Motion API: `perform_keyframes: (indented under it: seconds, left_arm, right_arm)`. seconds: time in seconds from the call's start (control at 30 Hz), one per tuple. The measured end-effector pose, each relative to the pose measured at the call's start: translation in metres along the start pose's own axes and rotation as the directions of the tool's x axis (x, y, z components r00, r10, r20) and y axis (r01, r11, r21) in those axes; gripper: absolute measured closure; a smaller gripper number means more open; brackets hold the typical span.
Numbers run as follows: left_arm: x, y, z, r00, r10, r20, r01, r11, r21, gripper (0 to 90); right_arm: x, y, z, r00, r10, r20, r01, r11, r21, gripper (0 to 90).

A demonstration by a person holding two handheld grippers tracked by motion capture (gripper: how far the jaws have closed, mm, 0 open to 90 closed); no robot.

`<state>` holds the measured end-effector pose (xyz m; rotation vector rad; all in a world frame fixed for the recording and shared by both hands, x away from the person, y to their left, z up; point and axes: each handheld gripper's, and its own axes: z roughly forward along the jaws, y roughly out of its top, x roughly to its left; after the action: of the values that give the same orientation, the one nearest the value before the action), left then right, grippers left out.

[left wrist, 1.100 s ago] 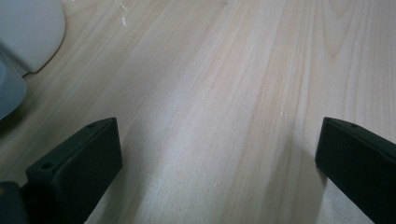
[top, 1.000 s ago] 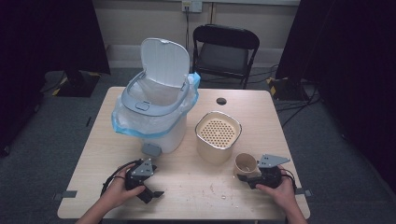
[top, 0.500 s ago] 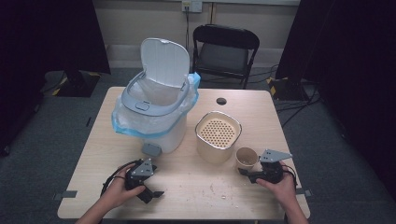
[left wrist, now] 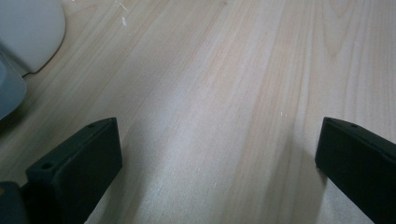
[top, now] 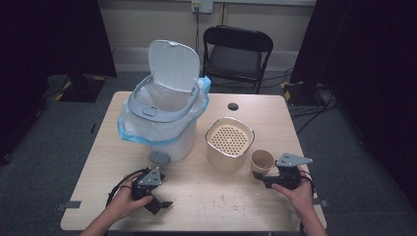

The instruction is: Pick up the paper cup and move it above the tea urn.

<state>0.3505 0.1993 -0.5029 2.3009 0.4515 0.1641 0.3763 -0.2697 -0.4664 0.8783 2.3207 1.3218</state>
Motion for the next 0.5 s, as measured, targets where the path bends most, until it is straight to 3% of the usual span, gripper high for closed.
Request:
perform_keyframes:
  seconds: [0.23,0.5]
  left_arm:
    - [0.000,0.000,0.000,1.0000,0.000,0.000,0.000,1.0000,0.000,0.0]
    - [0.000,0.000,0.000,1.0000,0.001,0.000,-0.001,1.0000,0.000,0.0]
  right_arm:
    - [-0.009,0.005,-0.004,0.9991,0.026,0.033,-0.026,0.9996,-0.015,32.4]
    - [-0.019,0.012,-0.008,0.9975,0.038,0.060,-0.039,0.9992,0.002,32.5]
